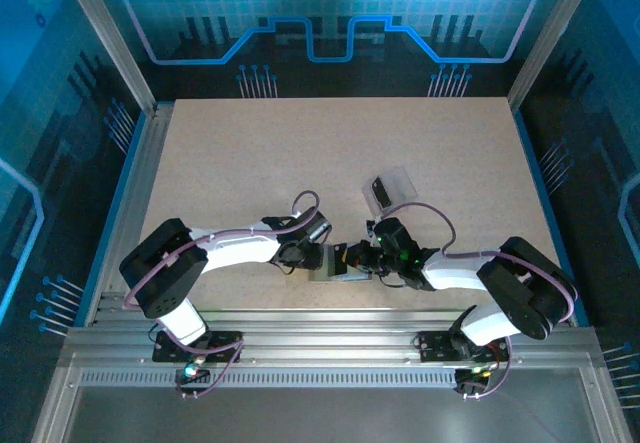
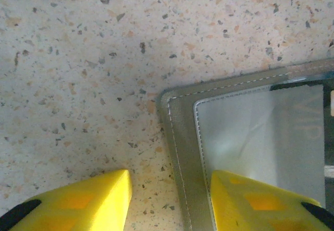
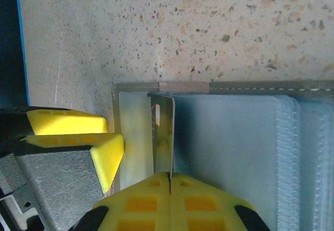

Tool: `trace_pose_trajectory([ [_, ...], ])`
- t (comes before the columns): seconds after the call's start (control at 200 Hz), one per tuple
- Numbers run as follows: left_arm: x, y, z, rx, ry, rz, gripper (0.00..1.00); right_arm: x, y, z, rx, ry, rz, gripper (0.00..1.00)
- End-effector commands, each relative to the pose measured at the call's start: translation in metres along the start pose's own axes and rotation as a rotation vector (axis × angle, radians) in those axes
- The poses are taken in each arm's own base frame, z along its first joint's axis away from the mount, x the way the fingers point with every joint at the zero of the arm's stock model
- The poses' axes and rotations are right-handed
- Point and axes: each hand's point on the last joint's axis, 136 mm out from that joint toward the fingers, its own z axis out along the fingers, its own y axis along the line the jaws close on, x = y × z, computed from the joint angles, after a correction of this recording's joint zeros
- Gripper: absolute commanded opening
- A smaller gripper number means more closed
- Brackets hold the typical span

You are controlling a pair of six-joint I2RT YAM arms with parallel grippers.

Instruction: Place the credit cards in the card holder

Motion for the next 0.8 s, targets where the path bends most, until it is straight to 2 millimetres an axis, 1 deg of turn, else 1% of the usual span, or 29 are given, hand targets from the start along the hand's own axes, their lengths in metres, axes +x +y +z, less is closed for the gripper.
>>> trace_pose_trajectory([
  [0.0,0.035,0.014,0.014,-0.042,0.114,-0.010,0.46,0.020,-0.020,0.002,0.071,0.066,-0.010,0.00],
  [0.15,0.035,0.011,0.013,-0.024,0.117,-0.012,0.46,0.023,-0.012,0.012,0.060,0.087,-0.023,0.00],
  [0.315,0.034,0.010,0.008,-0.019,0.107,-0.012,0.46,0.023,-0.010,0.022,0.052,0.087,-0.011,0.00],
  [0.545,0.037,0.006,0.004,0.009,0.106,-0.020,0.44,0.024,0.003,0.033,0.045,0.092,-0.040,0.00],
  [0.69,0.035,0.004,-0.007,0.050,0.091,-0.040,0.46,0.026,-0.005,0.032,0.080,0.095,-0.046,0.00],
  [0.795,0.030,0.005,-0.018,0.138,0.086,-0.093,0.46,0.025,-0.008,0.029,0.102,0.091,-0.057,0.00],
])
